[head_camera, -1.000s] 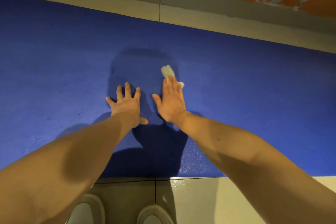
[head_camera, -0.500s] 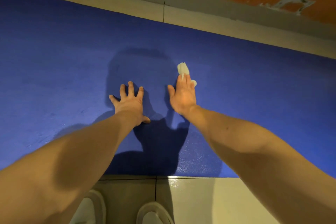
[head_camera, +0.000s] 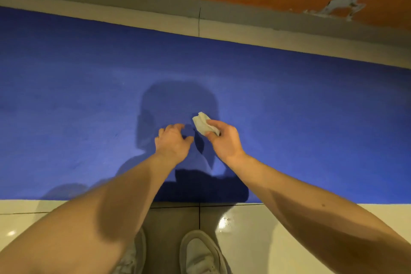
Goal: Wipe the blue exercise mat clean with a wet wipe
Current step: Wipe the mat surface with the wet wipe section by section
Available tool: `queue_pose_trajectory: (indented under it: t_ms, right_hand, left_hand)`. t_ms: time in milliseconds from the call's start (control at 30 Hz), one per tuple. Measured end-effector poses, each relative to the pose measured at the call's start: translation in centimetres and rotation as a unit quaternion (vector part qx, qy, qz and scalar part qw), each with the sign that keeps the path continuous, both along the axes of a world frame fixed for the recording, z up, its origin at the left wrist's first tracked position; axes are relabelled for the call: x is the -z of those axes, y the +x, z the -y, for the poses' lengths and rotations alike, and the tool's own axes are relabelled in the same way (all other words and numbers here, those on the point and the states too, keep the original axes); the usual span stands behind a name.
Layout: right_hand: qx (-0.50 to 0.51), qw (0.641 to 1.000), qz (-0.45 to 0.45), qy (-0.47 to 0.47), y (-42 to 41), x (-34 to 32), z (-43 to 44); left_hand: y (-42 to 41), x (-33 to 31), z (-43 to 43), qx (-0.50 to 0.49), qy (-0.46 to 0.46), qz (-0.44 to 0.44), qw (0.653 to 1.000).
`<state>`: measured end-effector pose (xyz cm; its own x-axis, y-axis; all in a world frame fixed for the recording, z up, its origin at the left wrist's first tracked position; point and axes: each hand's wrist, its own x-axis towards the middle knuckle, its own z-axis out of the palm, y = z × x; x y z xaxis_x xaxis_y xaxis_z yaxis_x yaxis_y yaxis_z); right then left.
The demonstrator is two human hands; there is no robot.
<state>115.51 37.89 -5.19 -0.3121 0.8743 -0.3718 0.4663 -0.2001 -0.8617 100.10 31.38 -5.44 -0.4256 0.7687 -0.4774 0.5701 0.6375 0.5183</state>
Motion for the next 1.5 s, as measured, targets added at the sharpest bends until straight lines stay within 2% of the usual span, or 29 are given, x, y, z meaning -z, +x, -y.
queue_pose_trajectory:
  t_ms: [67, 167, 267, 333, 533, 633, 733, 900, 1033, 1133, 1233, 1333, 1500]
  right_hand:
    - [0.015, 0.999, -0.014, -0.043, 0.7, -0.7, 0.5]
    - [0.015, 0.997, -0.017, -0.077, 1.5, -1.7, 1.1]
    - [0.047, 0.989, -0.061, -0.128, 1.9, -2.3, 2.3]
    - [0.044, 0.987, -0.071, -0.139, 2.2, -2.4, 3.6]
    - [0.084, 0.975, -0.117, -0.169, 3.4, -1.9, 6.3]
    - [0.142, 0.973, -0.070, -0.167, 4.1, -2.2, 6.1]
    - [0.172, 0.964, -0.072, -0.187, 4.5, -3.0, 5.8]
    - [0.174, 0.958, -0.112, -0.200, 4.8, -3.9, 6.2]
    - [0.115, 0.956, -0.137, -0.232, 4.4, -4.1, 7.2]
    - [0.080, 0.969, -0.095, -0.215, 3.9, -3.8, 8.0]
    - [0.091, 0.973, -0.067, -0.202, 3.6, -3.4, 8.5]
    - [0.106, 0.972, -0.061, -0.201, 3.6, -2.8, 8.5]
    - [0.001, 0.989, -0.041, -0.145, 3.9, -2.4, 8.8]
  left_hand:
    - [0.4, 0.1, 0.7, -0.056, 0.009, 0.100, 0.993]
    - [0.8, -1.2, 0.9, -0.133, 0.003, 0.228, 0.964]
    - [1.3, -2.2, 1.1, -0.168, 0.009, 0.297, 0.940]
    - [1.7, -2.9, 1.8, -0.179, 0.023, 0.313, 0.932]
    - [2.7, -3.6, 3.1, -0.168, 0.039, 0.314, 0.934]
    - [3.2, -5.0, 3.8, -0.162, 0.030, 0.325, 0.931]
    - [3.3, -6.2, 4.4, -0.131, 0.038, 0.302, 0.944]
    - [2.8, -7.7, 5.3, -0.108, 0.059, 0.278, 0.953]
    - [2.7, -7.9, 5.9, -0.082, 0.081, 0.266, 0.957]
    - [2.9, -7.7, 6.3, -0.057, 0.060, 0.299, 0.951]
    - [3.0, -7.2, 6.8, -0.063, 0.067, 0.316, 0.944]
    - [2.9, -6.2, 7.3, -0.045, 0.087, 0.251, 0.963]
    - [2.2, -4.7, 7.7, 0.046, 0.067, 0.142, 0.986]
